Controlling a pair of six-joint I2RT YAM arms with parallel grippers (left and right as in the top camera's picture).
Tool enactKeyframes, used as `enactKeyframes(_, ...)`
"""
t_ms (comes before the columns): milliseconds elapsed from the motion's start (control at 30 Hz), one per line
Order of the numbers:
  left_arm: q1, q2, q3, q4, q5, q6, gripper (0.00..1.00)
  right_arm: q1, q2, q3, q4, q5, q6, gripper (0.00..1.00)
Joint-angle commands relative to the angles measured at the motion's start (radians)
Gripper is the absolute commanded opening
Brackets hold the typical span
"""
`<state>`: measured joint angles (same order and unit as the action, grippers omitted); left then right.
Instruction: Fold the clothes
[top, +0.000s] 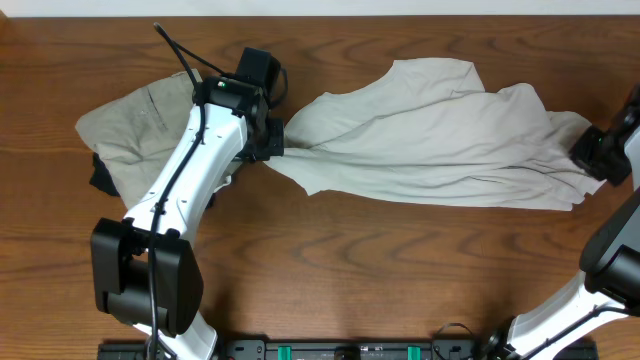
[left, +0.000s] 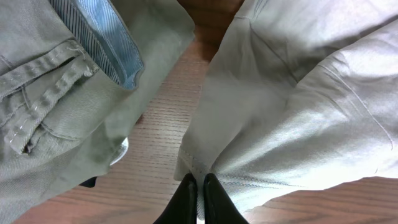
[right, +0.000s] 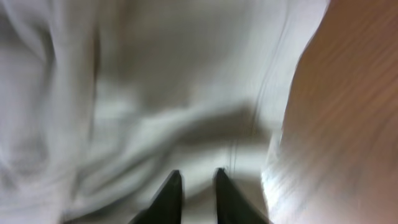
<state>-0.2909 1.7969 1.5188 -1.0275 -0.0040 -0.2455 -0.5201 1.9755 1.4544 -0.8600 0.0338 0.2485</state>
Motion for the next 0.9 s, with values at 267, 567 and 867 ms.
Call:
enactKeyframes(267,0.005,0.006,0.005,0.000,-0.015,0.016,0.07,0.090,-0.047,0.016,-0.273,-0.248,-0.113,0.38)
enactKeyframes(567,0.005,0.006,0.005,-0.003,-0.015,0.016,0.07,0.297,-0.047,-0.080,-0.220,-0.175,-0.081,0.49)
enactKeyframes(867,0.005,0.006,0.005,-0.032,-0.015,0.043,0.07,0.345,-0.047,-0.190,-0.141,0.005,0.036,0.60)
